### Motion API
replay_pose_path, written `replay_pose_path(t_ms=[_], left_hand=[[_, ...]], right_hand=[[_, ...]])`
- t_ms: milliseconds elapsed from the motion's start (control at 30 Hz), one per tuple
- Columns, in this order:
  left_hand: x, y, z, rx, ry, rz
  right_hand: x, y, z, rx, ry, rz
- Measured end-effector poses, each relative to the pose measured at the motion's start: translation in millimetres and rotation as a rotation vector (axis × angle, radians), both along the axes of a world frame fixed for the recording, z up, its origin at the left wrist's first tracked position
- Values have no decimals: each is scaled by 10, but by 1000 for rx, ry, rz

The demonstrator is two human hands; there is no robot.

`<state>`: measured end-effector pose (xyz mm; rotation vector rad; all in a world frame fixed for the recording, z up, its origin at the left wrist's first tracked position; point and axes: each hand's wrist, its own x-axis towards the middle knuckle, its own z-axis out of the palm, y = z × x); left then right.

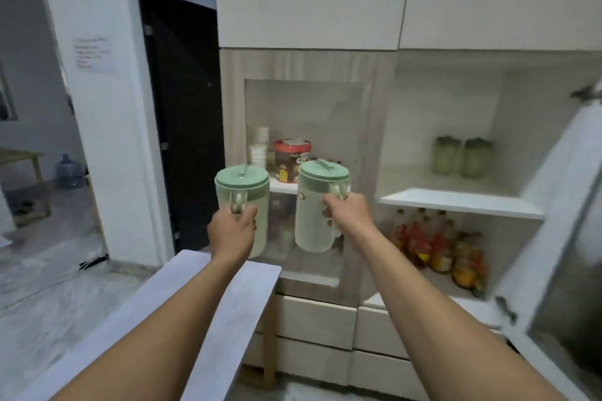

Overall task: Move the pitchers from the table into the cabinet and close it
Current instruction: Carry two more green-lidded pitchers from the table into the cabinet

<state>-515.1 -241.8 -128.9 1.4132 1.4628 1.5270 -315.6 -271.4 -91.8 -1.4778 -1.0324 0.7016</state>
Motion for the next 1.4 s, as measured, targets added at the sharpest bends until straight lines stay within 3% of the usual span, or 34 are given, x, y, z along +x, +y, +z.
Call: replay_pose_path(t_ms=[300, 667, 967, 1400], left_hand=[[1470, -158, 482, 81, -14, -307], [3245, -211, 668, 74, -68, -523], [4361, 15, 646, 82, -107, -538], [5465, 1262, 567, 46, -105, -515]], right_hand=[[1377, -807, 409, 49, -25, -244], [3013, -1136, 571, 62, -41, -329], [4054, -787, 411, 72, -6, -358], [5114, 491, 251, 69, 10, -354]])
